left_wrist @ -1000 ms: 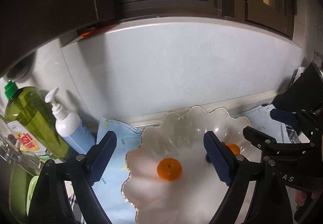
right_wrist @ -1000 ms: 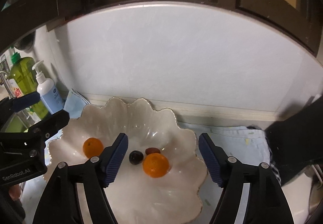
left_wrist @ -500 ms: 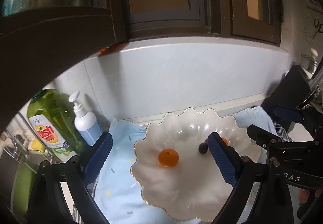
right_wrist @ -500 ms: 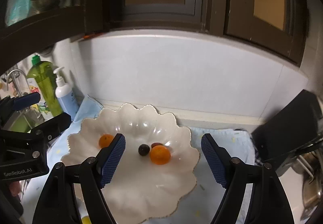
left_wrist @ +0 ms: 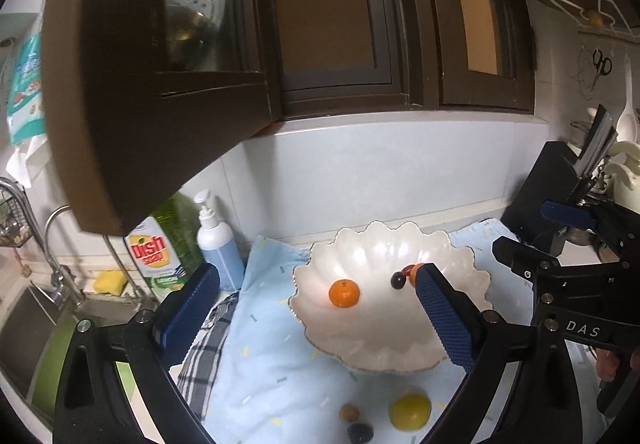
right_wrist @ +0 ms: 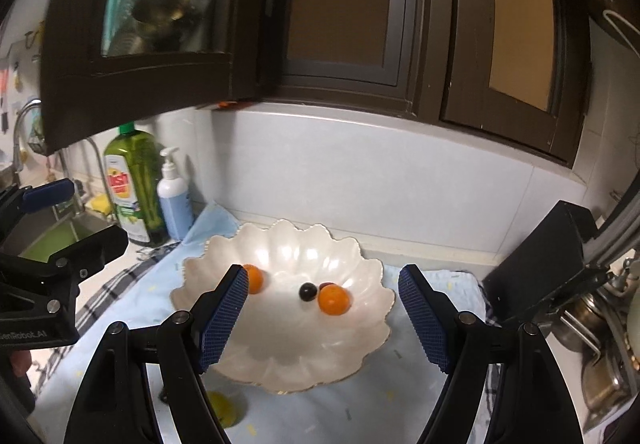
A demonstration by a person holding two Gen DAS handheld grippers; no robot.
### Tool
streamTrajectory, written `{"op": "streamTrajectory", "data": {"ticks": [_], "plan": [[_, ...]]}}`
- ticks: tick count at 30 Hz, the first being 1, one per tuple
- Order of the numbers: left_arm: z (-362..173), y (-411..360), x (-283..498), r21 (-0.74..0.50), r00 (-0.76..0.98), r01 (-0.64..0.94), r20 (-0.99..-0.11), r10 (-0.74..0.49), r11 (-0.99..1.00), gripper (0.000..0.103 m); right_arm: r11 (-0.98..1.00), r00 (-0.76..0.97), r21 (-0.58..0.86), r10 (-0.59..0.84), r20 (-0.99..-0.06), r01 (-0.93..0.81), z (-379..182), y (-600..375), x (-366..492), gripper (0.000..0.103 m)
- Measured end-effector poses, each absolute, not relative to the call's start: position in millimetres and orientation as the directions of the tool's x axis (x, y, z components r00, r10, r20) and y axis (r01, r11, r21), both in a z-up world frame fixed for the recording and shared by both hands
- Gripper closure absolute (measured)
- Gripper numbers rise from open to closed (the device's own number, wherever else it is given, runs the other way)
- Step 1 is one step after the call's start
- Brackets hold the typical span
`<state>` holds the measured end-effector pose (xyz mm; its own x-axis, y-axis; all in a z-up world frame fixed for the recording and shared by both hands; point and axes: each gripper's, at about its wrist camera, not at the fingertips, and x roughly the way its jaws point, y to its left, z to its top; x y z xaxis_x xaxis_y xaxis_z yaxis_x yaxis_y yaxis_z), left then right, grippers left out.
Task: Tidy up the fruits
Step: 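Withdraw both open tools from the bowl back over the cloth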
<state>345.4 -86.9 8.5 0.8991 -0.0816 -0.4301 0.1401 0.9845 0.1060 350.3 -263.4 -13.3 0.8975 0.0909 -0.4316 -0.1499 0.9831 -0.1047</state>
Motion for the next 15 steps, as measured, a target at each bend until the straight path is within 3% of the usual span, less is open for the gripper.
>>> {"op": "streamTrajectory", "data": {"ticks": [15], "plan": [[2.2,-58.7,294.3,0.118,0.899,0.095,-0.436,-0.035,0.988,0.0,0.967,0.881,-0.069,0.195,-0.43,-0.247,-27.7,-235.6,298.5,0.025]]}}
